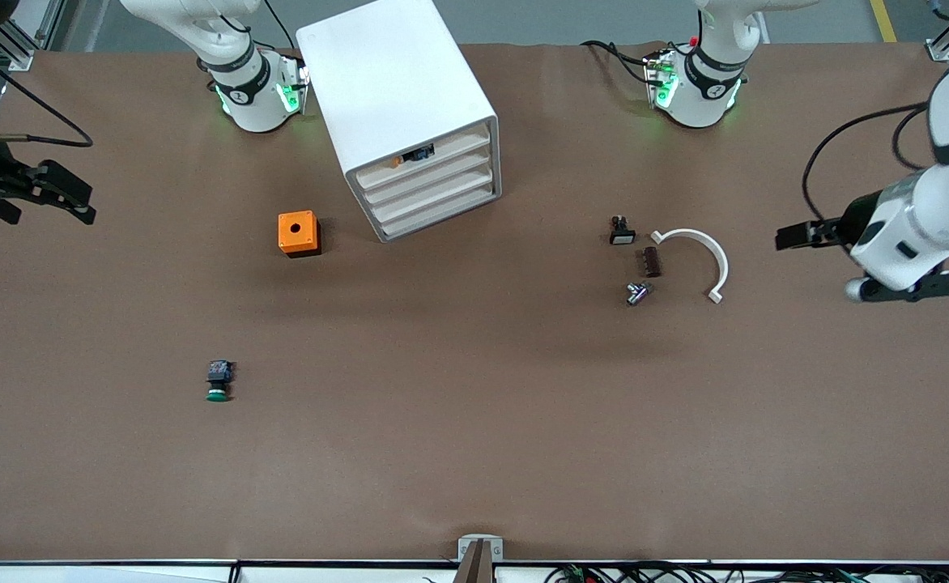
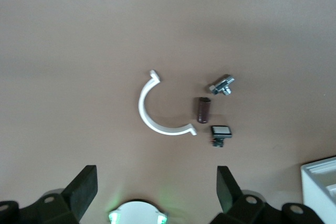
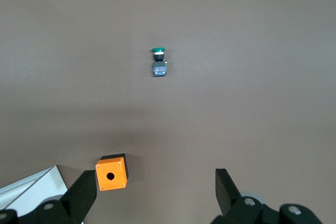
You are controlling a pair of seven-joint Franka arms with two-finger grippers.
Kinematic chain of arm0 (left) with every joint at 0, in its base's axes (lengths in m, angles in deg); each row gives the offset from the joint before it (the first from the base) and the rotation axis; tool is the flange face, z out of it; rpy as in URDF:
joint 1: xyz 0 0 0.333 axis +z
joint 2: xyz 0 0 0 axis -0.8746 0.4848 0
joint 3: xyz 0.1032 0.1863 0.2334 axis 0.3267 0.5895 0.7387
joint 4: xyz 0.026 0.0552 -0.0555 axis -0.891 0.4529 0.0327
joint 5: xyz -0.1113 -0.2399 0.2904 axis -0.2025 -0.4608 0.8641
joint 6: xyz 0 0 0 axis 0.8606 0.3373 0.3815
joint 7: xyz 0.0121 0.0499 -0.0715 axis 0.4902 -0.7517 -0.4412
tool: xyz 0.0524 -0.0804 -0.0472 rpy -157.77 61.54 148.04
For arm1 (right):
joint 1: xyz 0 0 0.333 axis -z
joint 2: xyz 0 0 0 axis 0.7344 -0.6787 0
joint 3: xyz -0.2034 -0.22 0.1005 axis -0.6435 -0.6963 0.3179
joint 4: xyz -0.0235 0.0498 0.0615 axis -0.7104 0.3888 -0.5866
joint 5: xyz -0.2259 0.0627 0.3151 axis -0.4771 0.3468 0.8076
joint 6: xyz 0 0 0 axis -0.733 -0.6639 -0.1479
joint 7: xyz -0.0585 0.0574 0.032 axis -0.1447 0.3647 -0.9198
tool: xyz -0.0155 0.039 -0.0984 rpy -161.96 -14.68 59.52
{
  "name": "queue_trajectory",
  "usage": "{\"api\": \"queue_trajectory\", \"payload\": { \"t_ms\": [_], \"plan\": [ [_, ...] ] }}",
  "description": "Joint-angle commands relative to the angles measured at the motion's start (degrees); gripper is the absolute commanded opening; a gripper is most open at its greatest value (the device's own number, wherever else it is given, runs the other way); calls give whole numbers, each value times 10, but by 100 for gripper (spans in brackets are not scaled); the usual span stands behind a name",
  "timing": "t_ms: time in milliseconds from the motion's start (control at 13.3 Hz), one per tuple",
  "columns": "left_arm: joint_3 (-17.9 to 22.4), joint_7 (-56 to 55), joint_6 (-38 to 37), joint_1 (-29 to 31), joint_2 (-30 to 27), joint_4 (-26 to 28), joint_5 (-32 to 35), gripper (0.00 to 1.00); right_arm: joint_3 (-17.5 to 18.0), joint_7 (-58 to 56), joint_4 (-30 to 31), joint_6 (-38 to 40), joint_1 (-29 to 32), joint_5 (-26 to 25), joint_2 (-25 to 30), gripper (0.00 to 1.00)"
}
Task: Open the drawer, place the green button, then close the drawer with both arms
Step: 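Reach the right gripper to the green button while the left gripper approaches the drawer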
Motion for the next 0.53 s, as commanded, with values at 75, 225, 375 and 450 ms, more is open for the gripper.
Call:
{"api": "queue_trajectory", "payload": {
  "t_ms": [75,225,375,450],
  "plan": [
    [-1,-125,1,-22,80,-20,-63,100,2,-6,-13,2,-20,6,-35,100],
    [-1,-209,2,-45,117,-21,-70,100,2,-5,-15,-4,-27,6,-55,100],
    [-1,-287,12,-69,158,-38,-104,100,2,-6,-27,-29,-38,4,-91,100],
    [-1,-343,14,-73,178,-45,-152,100,2,-6,-33,-43,-39,0,-111,100]
  ]
}}
